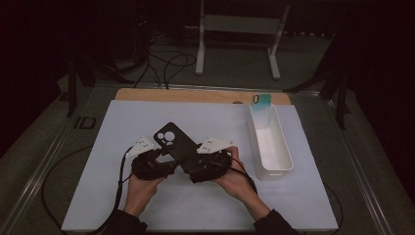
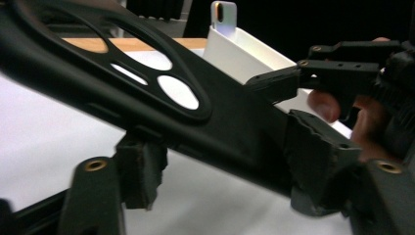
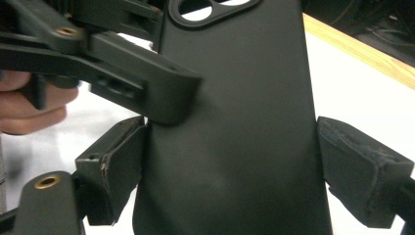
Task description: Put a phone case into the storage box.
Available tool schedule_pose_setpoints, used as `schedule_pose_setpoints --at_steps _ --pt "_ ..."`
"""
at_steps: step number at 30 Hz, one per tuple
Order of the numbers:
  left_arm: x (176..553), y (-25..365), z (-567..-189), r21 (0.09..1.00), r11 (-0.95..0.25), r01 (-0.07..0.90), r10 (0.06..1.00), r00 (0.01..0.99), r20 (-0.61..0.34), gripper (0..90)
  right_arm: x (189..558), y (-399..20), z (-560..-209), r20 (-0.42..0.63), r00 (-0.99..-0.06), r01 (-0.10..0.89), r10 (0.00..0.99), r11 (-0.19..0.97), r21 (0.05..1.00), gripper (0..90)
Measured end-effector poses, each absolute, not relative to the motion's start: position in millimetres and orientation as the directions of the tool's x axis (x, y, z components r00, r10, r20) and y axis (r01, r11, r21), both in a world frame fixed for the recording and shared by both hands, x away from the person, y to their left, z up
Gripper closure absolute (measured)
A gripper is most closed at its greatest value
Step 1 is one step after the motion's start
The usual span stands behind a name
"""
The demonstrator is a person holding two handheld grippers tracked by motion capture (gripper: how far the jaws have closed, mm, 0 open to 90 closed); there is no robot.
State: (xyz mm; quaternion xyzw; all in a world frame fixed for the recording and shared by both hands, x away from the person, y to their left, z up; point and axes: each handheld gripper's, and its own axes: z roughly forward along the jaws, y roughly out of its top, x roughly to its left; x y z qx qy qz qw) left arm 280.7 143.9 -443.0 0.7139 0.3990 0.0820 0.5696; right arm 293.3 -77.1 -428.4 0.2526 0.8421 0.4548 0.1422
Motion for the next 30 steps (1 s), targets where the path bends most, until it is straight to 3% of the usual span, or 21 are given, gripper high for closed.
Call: schedule_pose_setpoints --at_steps 13,21,30 --pt "276.9 132.4 -437.1 0.893 -0.068 0.445 0.645 0.702 -0.301 78.8 287.1 -63.3 -436.8 -0.036 -0.806 0.277 0.59 0.431 0.858 14.1" --pt "276.6 129.9 -436.5 0.898 -0.079 0.432 0.646 0.709 -0.284 85.2 287.2 -62.4 -437.3 -0.051 -0.801 0.271 0.597 0.437 0.858 13.2" --pt "275.4 131.0 -435.4 0.899 -0.1 0.426 0.657 0.707 -0.262 85.4 291.0 -72.9 -436.5 0.0 -0.82 0.293 0.573 0.419 0.859 11.6"
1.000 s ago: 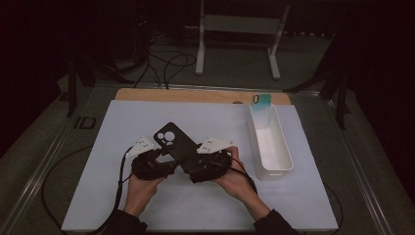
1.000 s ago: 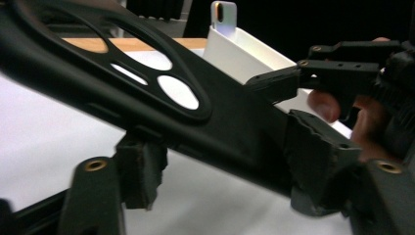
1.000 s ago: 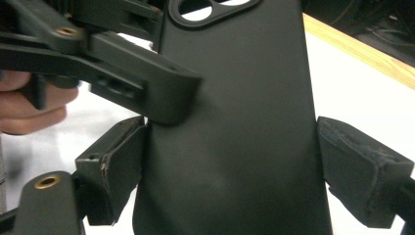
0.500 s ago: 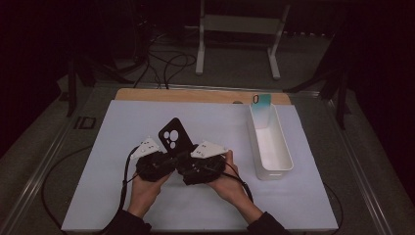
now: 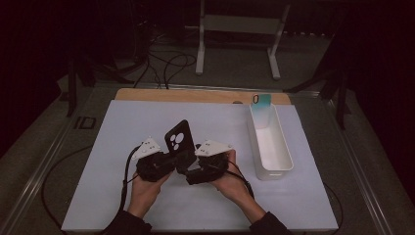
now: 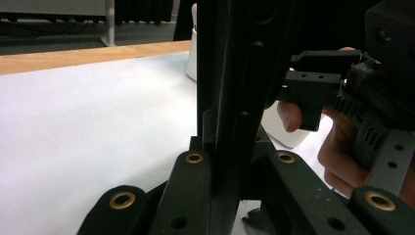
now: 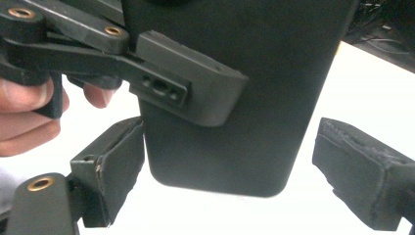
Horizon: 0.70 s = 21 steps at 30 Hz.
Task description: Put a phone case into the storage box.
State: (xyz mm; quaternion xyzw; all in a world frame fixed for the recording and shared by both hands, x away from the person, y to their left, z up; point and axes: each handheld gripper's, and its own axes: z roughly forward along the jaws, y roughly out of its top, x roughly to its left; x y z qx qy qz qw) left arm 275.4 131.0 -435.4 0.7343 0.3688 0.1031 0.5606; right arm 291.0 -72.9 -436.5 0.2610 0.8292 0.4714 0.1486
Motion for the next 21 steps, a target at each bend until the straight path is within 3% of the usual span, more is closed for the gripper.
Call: schedule_pose_setpoints --at_steps 21 --pt "272.4 129.6 -442.3 0.896 -0.129 0.424 0.684 0.693 -0.229 85.3 289.5 -98.4 -421.4 0.014 -0.805 0.292 0.593 0.377 0.879 10.2"
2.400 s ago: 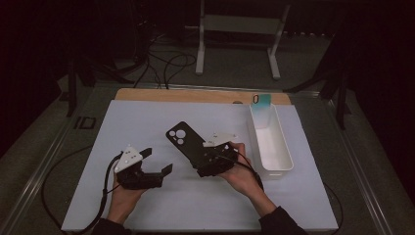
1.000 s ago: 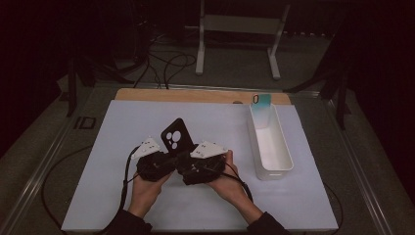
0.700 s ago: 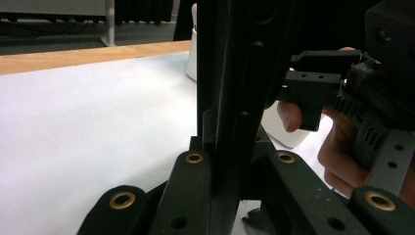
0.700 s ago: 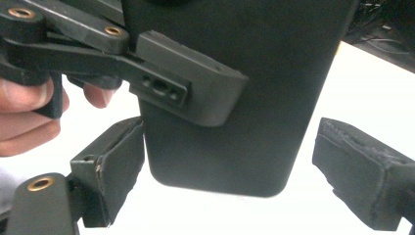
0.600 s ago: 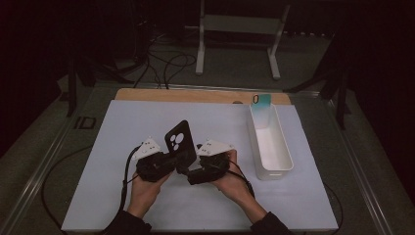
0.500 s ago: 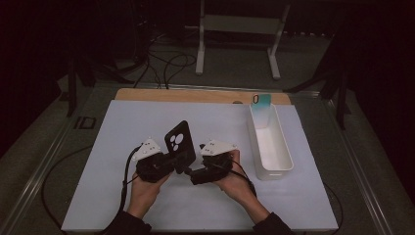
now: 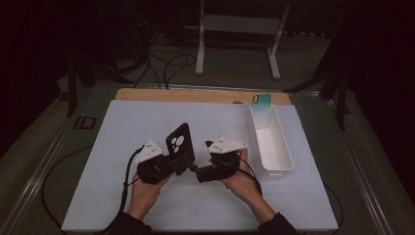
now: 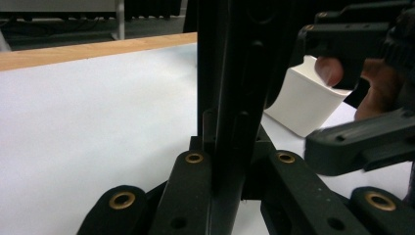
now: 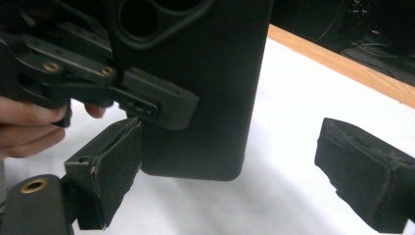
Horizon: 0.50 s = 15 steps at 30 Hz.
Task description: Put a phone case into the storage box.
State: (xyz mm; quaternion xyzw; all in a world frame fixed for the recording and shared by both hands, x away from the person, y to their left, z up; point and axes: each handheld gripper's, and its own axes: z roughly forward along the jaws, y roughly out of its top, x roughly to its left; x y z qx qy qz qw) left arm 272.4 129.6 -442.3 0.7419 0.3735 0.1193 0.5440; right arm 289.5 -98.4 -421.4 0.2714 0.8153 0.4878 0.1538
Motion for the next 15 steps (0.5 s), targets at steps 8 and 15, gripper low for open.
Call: schedule_pose_setpoints --at_steps 8,15 --pt "271.9 129.0 -444.6 0.896 -0.14 0.422 0.687 0.693 -0.219 85.3 287.7 -96.8 -411.8 0.008 -0.809 0.272 0.588 0.362 0.892 9.7" --pt "271.5 125.7 -448.0 0.893 -0.153 0.423 0.684 0.698 -0.213 85.2 288.0 -94.9 -402.2 0.009 -0.811 0.257 0.585 0.342 0.904 8.7"
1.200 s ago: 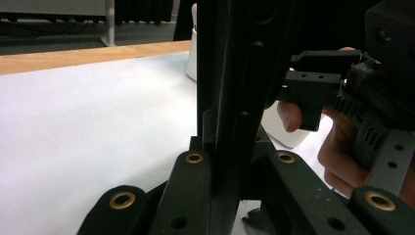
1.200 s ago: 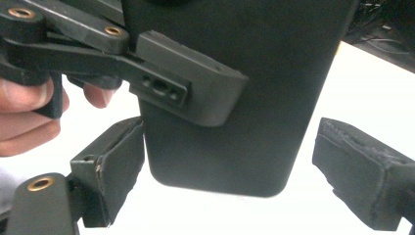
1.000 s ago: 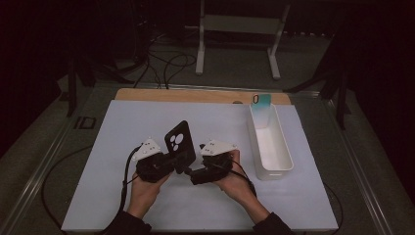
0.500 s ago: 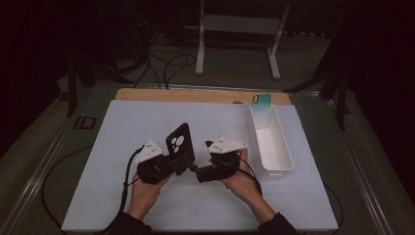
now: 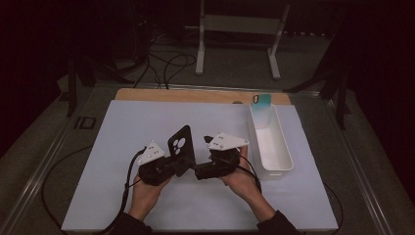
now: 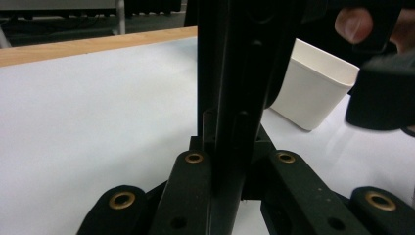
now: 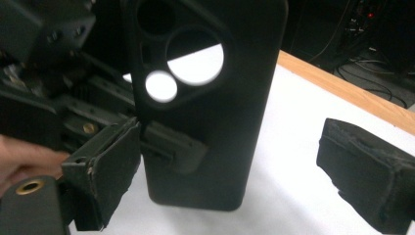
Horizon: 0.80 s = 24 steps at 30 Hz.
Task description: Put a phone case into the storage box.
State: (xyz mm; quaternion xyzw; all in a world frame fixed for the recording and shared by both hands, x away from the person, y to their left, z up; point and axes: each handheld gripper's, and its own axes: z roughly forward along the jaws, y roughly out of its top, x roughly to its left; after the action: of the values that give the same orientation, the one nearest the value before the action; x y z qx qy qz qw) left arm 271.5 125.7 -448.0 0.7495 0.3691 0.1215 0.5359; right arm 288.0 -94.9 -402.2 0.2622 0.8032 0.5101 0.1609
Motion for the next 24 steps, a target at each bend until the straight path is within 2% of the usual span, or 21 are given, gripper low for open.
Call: schedule_pose_setpoints --at_steps 24 --pt "267.9 119.9 -450.1 0.894 -0.156 0.42 0.679 0.703 -0.212 85.2 294.4 -73.4 -385.0 0.062 -0.805 0.269 0.59 0.271 0.924 8.3"
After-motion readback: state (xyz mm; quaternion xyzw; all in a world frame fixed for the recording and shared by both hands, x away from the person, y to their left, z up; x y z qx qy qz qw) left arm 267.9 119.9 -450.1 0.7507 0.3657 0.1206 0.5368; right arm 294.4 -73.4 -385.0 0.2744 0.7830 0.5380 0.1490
